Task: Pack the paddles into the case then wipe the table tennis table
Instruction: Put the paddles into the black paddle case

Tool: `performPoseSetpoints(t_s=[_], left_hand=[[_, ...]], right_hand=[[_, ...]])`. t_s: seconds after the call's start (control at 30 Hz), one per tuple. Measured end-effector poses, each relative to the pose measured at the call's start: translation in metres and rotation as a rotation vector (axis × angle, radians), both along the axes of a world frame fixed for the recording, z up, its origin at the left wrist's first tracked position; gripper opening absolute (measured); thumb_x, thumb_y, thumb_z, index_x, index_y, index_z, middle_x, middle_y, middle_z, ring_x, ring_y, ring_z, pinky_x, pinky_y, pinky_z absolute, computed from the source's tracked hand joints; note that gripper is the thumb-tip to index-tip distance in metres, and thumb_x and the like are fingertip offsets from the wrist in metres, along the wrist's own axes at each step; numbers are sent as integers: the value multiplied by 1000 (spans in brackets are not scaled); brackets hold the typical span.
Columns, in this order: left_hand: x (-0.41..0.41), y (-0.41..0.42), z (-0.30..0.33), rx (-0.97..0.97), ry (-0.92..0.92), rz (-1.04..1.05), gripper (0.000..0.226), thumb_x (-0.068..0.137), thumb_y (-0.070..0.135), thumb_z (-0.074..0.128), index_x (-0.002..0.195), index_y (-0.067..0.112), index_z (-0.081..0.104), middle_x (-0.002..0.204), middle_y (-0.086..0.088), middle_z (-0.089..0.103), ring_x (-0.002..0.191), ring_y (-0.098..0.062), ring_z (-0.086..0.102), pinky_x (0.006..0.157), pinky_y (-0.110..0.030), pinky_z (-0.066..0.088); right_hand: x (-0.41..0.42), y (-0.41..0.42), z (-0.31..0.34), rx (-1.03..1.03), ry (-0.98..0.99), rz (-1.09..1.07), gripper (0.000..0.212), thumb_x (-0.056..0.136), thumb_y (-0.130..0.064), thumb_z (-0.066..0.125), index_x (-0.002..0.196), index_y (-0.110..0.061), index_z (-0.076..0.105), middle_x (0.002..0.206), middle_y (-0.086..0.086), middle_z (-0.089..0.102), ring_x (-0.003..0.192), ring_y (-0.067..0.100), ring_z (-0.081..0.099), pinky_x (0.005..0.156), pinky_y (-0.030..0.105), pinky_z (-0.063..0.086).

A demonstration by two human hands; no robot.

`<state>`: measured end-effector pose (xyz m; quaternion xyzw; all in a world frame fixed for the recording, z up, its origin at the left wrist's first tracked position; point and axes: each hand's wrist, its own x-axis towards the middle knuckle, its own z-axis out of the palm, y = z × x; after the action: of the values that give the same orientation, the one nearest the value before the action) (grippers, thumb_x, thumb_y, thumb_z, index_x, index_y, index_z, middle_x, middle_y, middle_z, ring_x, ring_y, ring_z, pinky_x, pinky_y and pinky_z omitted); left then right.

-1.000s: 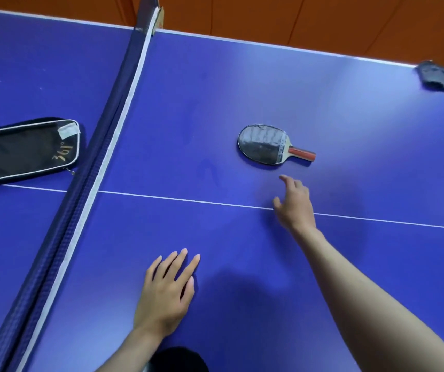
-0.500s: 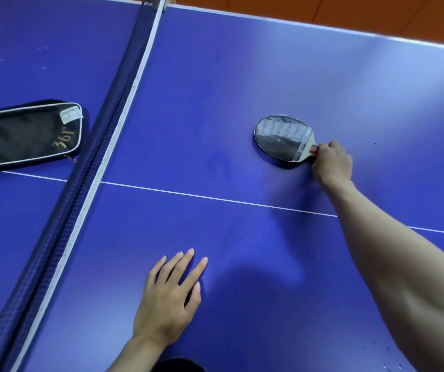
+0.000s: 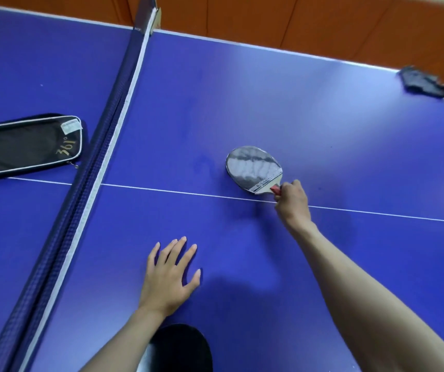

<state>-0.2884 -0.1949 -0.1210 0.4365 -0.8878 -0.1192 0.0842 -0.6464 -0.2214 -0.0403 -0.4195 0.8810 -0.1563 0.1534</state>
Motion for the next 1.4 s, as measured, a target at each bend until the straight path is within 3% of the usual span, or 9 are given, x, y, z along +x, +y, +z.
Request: performPoseSetpoints(t_s=[0.13,0.23,0.33,0.47,0.7,0.83,1.07,1.27,1.4], left_hand=[[-9,2,30,132,28,92,57,99,57,36,138,26,63,149,3,55,137,-19,50,122,-47,28],[-17,9,70,426,312,238,43,104,55,34,130,34,61,131,17,61,122,-11,56,106,-36,42],[-9,29,112,794,732,467,26,101,58,50,112,37,62,107,17,71,104,-9,66,93,-37,53],[30,66,140,835,945,631,19,90,33,80,100,26,65,80,10,72,79,-14,68,81,-34,56],[119,132,120,986,789,711,19,86,19,84,98,17,70,77,2,73,77,-17,68,81,-41,59],[149,146,105,914,624,673,15,85,23,85,89,22,71,83,2,71,79,-16,64,74,-26,51],[153,144,90,965,328,607,17,86,21,76,90,37,70,88,14,72,91,-15,68,82,-33,57],[159,140,97,1142,312,514,27,95,22,67,117,33,57,96,9,64,89,-15,61,78,-31,53],[177,128,107,1103,274,460,42,89,28,75,128,22,60,103,2,64,89,-15,61,74,-29,46]], right_hand=[[62,55,37,-79,-63,-25,19,102,-10,57,84,-3,55,100,11,48,86,33,54,70,37,38],[113,98,54,-101,-124,-26,23,103,-12,56,82,-4,53,93,6,45,76,25,50,63,35,33],[175,146,64,-99,-179,-44,18,101,-12,59,84,-7,56,92,4,45,70,18,45,61,33,32],[255,213,66,-141,-302,-141,8,99,-13,64,93,-15,60,93,-5,46,74,7,51,60,16,40],[352,301,51,-7,-435,-256,22,88,-24,78,83,-18,57,90,-3,54,76,11,53,63,20,42],[372,319,38,78,-421,-257,25,84,-31,78,80,-15,58,86,-2,59,77,16,56,62,29,45],[387,327,24,176,-311,-262,31,89,-40,75,87,-19,53,89,-6,54,75,17,57,62,34,45],[373,324,29,212,-217,-200,23,97,-50,60,100,-27,60,94,-10,57,85,15,61,70,33,49],[372,305,48,166,-162,-120,16,98,-32,52,109,-26,62,96,-10,58,87,16,59,68,32,45]])
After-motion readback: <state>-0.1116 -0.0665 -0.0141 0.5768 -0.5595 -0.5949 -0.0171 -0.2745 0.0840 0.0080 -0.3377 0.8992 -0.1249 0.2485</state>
